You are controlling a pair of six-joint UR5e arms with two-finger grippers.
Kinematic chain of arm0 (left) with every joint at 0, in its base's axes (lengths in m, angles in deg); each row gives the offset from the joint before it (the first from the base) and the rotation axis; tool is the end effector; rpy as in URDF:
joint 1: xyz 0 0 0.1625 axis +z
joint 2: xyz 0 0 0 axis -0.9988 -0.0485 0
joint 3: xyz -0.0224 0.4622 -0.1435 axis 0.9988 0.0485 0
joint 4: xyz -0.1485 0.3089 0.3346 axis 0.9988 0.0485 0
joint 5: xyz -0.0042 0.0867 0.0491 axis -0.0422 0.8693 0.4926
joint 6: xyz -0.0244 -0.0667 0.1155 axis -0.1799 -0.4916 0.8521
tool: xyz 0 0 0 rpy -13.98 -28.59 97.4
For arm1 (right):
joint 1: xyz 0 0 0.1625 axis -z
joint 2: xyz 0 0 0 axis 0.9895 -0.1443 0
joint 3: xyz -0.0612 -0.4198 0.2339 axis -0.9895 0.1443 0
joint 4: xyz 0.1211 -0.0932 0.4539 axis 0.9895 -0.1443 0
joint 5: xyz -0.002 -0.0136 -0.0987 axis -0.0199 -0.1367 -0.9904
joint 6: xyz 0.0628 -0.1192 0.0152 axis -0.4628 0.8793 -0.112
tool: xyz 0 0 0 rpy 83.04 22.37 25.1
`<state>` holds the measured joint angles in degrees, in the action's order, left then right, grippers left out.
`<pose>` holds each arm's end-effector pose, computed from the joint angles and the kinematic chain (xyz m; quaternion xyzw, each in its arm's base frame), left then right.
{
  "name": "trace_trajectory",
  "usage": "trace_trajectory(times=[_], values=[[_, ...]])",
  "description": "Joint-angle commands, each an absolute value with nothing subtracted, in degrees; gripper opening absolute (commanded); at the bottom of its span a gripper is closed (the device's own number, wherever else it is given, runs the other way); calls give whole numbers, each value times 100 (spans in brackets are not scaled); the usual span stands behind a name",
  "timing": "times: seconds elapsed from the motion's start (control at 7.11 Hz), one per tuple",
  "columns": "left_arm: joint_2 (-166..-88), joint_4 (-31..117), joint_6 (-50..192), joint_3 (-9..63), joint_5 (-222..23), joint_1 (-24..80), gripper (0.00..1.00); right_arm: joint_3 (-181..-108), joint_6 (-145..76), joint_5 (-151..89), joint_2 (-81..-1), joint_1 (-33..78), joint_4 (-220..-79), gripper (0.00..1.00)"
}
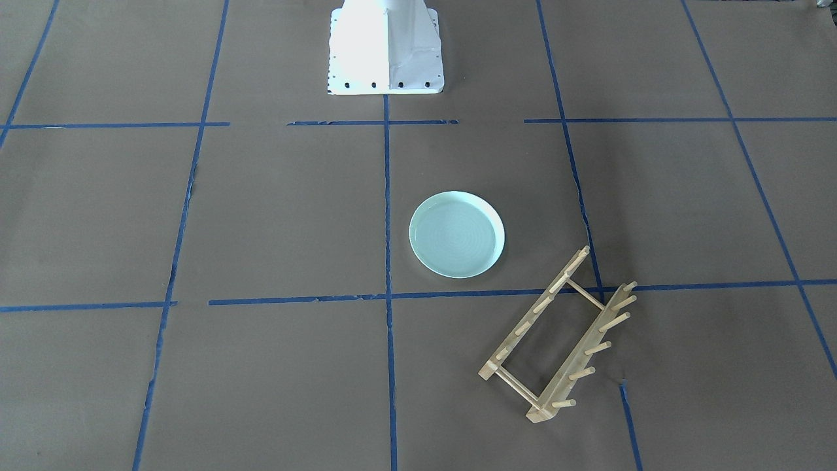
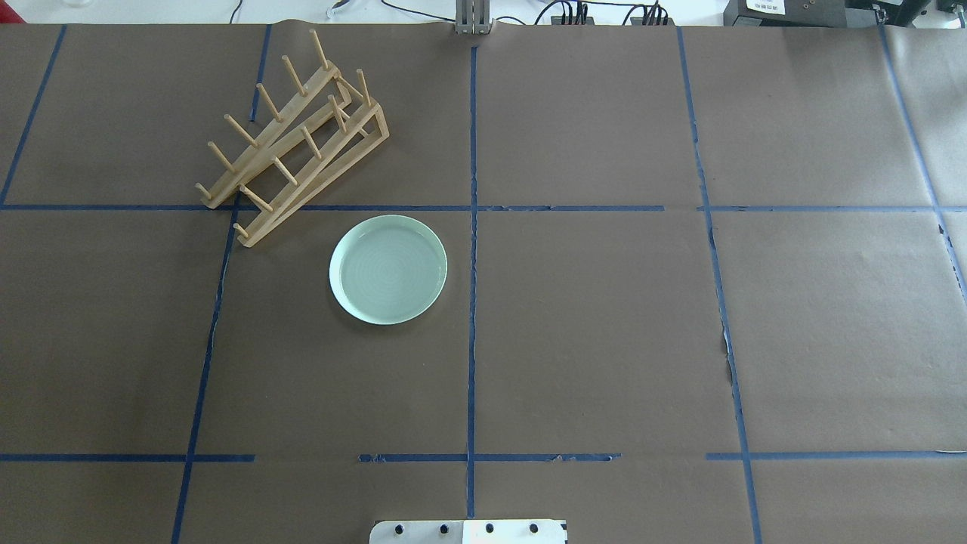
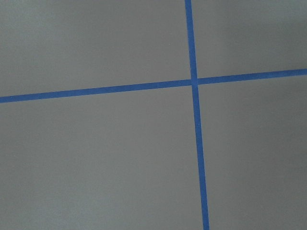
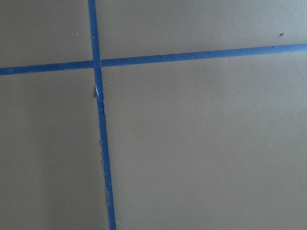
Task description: Place plate on rack
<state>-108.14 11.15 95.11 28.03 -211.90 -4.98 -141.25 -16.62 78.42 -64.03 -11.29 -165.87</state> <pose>-0.0612 -0.5593 0.7277 0.0116 0.3723 0.0468 0.9269 0.0687 -0.5193 0.7844 -0.0401 -0.3646 0.0352 0.9296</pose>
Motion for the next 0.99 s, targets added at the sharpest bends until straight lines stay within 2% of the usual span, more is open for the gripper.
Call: trace_trajectory(times=[0.0, 0.28, 0.42, 0.56, 0.7, 0.84], values=[[-10880, 1118, 9518, 2795, -21185, -472, 100, -14116, -1654, 7842, -6403, -1129, -16587, 100], [-11273, 1066, 9474, 2874, -21185, -436, 100, -14125, -1663, 7842, -6403, -1129, -16587, 100], [-11451, 978, 8934, 3231, -21168, -280, 100, -14125, -1663, 7842, -6403, -1129, -16587, 100], [-11505, 699, 8259, 3904, -21168, -52, 100, -14125, -1663, 7842, -6403, -1129, -16587, 100], [-11844, 244, 7634, 4424, -21272, 272, 100, -14125, -1663, 7842, -6403, -1129, -16587, 100], [-12474, -248, 7080, 4595, -21604, 580, 100, -14125, -1663, 7842, -6403, -1129, -16587, 100]])
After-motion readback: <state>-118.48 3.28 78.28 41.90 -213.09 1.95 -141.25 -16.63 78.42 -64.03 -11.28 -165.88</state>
